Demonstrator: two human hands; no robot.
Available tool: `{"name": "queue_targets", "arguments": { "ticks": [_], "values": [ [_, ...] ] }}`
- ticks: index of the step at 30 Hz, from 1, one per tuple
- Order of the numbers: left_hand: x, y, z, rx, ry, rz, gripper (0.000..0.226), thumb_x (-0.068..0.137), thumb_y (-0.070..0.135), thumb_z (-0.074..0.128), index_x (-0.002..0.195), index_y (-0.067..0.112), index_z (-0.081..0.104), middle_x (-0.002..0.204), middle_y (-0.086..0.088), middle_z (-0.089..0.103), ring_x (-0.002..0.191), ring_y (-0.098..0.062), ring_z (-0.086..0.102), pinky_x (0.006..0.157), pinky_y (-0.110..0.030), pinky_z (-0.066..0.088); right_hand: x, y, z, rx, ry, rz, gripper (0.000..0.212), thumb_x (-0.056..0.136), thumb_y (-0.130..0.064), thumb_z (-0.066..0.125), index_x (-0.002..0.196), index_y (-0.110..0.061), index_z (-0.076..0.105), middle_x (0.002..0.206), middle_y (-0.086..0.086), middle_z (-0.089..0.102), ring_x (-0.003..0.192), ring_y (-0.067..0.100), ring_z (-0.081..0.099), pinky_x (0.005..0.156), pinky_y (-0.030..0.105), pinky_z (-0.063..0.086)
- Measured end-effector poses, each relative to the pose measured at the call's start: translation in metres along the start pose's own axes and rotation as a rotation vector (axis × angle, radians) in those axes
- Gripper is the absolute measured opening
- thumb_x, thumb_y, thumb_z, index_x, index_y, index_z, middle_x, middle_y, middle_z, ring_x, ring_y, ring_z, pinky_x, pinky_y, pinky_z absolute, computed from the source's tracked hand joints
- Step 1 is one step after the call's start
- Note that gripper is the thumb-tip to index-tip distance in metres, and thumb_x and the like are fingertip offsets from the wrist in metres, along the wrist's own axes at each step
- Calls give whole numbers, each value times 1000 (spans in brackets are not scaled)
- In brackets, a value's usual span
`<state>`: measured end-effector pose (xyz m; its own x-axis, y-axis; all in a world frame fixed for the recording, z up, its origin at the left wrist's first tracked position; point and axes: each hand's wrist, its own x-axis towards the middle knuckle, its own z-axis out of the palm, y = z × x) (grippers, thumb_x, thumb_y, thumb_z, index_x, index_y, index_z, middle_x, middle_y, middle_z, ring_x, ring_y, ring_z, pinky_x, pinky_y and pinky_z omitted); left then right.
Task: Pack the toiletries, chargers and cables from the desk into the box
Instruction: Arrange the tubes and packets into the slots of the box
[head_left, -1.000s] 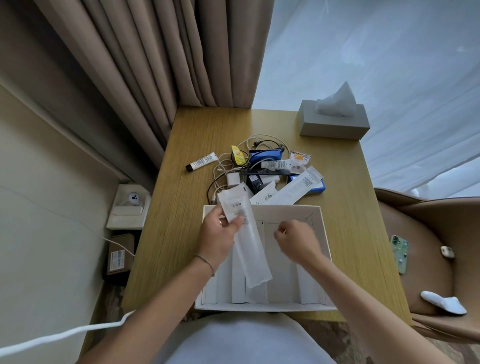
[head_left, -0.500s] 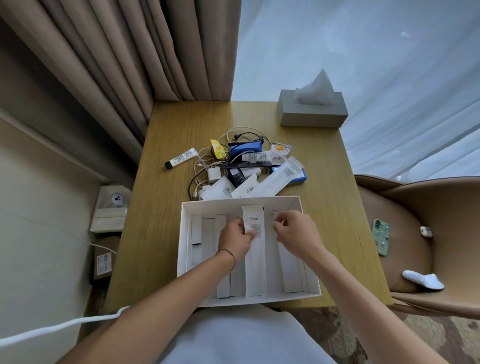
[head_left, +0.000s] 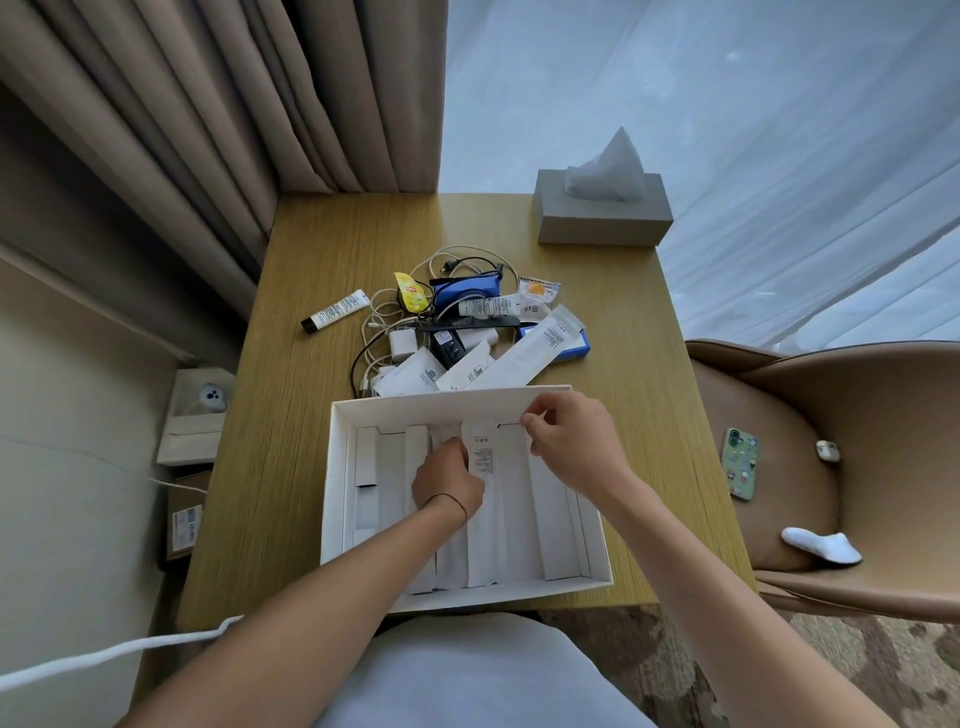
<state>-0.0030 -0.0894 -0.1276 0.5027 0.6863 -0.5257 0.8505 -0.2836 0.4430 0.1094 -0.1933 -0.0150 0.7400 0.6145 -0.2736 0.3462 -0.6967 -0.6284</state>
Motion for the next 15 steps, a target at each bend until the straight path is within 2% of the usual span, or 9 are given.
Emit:
{"name": "queue_targets", "arguments": {
  "ticks": [5,8,12,15],
  "values": [
    [-7,-4,-10,-1,-16,37,24,83,21,69,104,23,58,97,5,67,86,-20,64,68,-28,51,16,-3,-16,72,73,-50,16,93,-22,61,87,-18,75,66,-7,69,65,14,65,61,34,53],
    [-22,-8,-26,-32,33,89,17,88,24,61,105,29,61,96,10,69,85,-16,65,69,-27,52,39,-5,-28,73,97,-68,16,93,-21,60,89,-17,75,66,-4,70,65,17,67,64,39,57],
    [-45,-8,-52,-78,103,212,10,91,25,59,94,33,63,83,17,66,76,-6,63,67,-30,57,76,-7,-33,-21,57,-109,18,95,-23,58,96,-17,75,75,0,75,71,15,70,70,41,60],
    [-54,1,-73,-127,129,305,12,91,24,62,92,36,63,83,19,66,76,2,63,65,-22,55,103,-5,-27,-132,4,-145,22,94,-18,55,99,-18,76,91,2,76,80,20,69,71,40,59]
  ]
}}
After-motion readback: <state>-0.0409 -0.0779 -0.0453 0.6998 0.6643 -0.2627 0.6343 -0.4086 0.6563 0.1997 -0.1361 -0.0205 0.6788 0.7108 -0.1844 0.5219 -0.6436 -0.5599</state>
